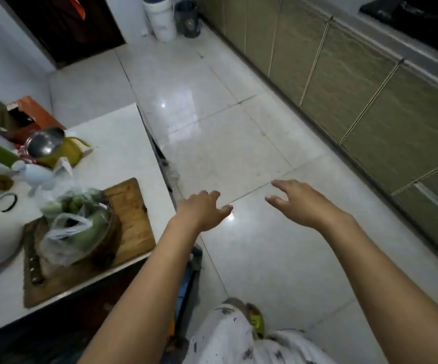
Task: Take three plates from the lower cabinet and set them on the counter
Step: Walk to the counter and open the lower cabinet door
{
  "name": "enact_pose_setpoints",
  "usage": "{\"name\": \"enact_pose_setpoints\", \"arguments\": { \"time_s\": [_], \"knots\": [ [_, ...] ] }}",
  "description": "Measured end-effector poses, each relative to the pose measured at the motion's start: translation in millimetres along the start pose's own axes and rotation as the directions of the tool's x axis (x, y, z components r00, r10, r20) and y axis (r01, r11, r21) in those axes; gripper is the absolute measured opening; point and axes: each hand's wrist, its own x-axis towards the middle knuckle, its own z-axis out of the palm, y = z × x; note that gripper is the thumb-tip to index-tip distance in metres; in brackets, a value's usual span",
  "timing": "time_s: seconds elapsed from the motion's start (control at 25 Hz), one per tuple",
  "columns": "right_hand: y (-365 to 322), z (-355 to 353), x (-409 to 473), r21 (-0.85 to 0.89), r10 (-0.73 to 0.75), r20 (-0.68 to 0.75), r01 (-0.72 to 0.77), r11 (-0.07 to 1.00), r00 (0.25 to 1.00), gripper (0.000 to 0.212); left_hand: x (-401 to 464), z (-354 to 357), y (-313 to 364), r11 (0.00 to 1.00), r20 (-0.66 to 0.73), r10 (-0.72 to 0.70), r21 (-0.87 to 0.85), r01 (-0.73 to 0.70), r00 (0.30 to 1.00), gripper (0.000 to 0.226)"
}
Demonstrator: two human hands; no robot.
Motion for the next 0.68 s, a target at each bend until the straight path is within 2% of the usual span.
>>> {"name": "enact_pose_setpoints", "arguments": {
  "time_s": [0.12, 0.24, 0.48, 0.68],
  "knots": [
    [7, 14, 10, -0.031, 0.053, 0.133, -0.049, 0.998, 0.99, 0.058, 9, 15, -1, 0.998, 0.167, -0.029, -0.057, 0.039, 0.986, 0.068],
    [7, 19, 24, -0.043, 0.068, 0.24, -0.059, 0.997, 0.968, 0.061, 22, 20, -8, 0.993, 0.217, -0.046, -0.096, 0.068, 0.975, 0.067],
    [-12, -9, 97, -0.062, 0.098, 0.253, -0.085, 0.994, 0.963, 0.06, 79, -23, -31, 0.991, 0.191, -0.074, -0.096, 0.094, 0.979, 0.065],
    [-59, -54, 192, -0.122, 0.051, 0.226, -0.024, 0.992, 0.973, 0.056, 155, -89, -61, 0.989, 0.156, -0.082, -0.109, 0.1, 0.984, 0.063]
  ]
}}
